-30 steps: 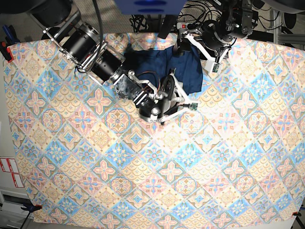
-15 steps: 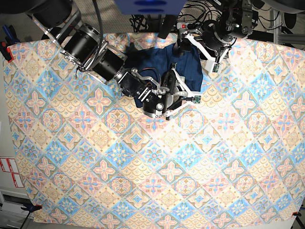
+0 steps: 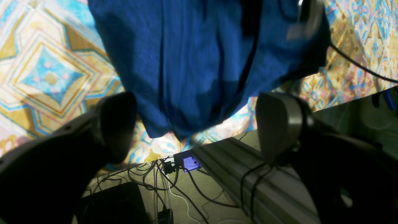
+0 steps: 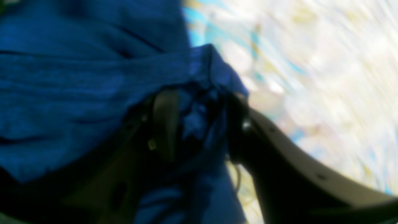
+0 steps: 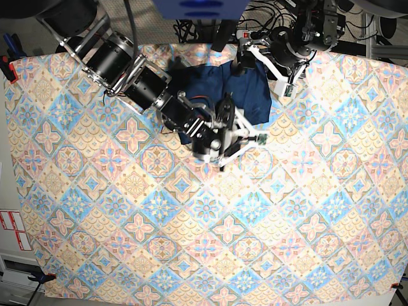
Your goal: Fold the T-shirt properly
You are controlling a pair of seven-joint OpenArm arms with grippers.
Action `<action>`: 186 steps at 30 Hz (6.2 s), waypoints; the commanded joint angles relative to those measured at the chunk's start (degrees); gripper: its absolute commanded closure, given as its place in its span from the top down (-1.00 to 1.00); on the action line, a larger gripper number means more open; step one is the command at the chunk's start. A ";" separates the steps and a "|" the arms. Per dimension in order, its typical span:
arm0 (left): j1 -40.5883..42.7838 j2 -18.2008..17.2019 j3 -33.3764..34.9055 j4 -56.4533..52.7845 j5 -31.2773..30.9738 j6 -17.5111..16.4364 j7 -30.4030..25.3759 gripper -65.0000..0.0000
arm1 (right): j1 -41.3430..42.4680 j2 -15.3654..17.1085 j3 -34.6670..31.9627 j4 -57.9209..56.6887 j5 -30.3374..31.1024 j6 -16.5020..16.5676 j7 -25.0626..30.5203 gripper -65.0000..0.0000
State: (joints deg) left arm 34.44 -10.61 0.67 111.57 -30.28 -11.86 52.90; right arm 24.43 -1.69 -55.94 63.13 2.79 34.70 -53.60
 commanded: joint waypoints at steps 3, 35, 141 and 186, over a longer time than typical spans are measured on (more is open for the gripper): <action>-0.55 -0.16 0.08 0.83 -0.71 -0.32 -0.90 0.82 | 1.55 -0.37 4.47 2.14 -0.02 -0.02 0.46 -0.27; -3.01 -0.25 4.65 -1.11 -0.88 -0.32 -0.99 0.81 | 1.73 -1.95 6.49 -14.12 -0.02 -0.02 14.35 -0.99; 4.20 -2.18 2.28 2.76 -0.18 -0.32 -5.39 -1.00 | -7.68 -0.72 13.26 14.80 15.63 0.07 -3.93 -1.00; 11.76 -1.83 -1.24 5.66 -0.88 -0.23 -5.48 0.64 | -2.40 3.58 26.10 5.13 14.66 -0.02 9.34 -0.41</action>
State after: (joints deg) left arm 45.67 -12.27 -0.84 116.16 -30.41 -11.60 47.94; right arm 20.47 2.22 -29.93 67.55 16.78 34.30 -45.54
